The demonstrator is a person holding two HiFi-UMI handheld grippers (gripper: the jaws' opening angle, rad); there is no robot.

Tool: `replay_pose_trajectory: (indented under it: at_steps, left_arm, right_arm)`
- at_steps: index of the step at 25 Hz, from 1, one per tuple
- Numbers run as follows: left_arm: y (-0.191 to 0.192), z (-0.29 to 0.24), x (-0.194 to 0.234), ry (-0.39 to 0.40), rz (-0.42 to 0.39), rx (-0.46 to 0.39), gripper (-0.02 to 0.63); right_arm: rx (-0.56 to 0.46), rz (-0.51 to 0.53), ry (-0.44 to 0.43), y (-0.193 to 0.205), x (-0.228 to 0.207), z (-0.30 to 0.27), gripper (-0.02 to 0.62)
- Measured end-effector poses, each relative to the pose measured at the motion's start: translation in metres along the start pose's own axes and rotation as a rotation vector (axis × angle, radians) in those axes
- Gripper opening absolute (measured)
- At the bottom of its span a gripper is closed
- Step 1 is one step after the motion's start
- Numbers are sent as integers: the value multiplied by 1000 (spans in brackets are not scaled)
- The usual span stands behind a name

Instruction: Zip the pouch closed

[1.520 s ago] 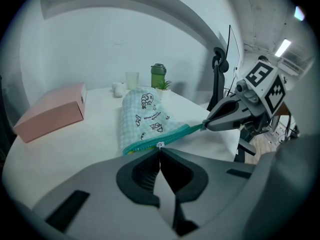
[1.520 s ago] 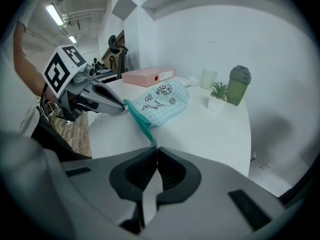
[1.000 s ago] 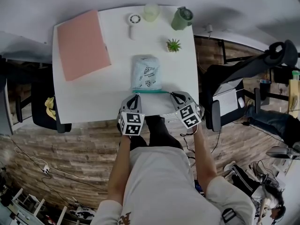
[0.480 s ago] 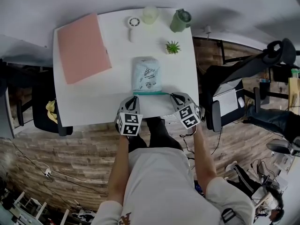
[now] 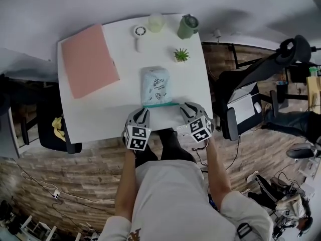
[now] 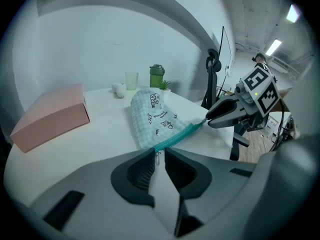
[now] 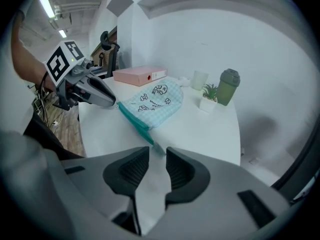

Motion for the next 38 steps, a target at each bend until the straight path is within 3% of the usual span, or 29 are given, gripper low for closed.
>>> replay_pose_trajectory:
  at_steps: [6,11,16,24,29,38]
  left_arm:
    - [-24,31,-2,31,-39,-102,119]
    - [-66,68,-10,41,-84,-246,178]
    - [-109,102,-15,39,-110,-414,233]
    - [-155,154,-26,35,-147,-601,278]
    - [-169,172,-33,29,-182,-660,282]
    - [-170,177,-33,29,-198,-664,282]
  right_arm:
    - [-143,-87,89,-34,-1,31,157]
    - [-289,-137,188,-72,-9,65,175]
    - [-408,-126,292,-107,-24,100,178]
    - [-553,-90,392,-153,-35,152,206]
    - [-610,-97,440,-167,-37,169,230]
    - [-627,-106,450,-171,-31,170,230]
Point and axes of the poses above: the fingertips, and each gripper's own axes: z backward along the fingers, x to its left, y out of its underside, the point moved 7 cm from there along z, backward along the fingers, and after that the axes turned 14 degrees about z, right-handed, at the moved point
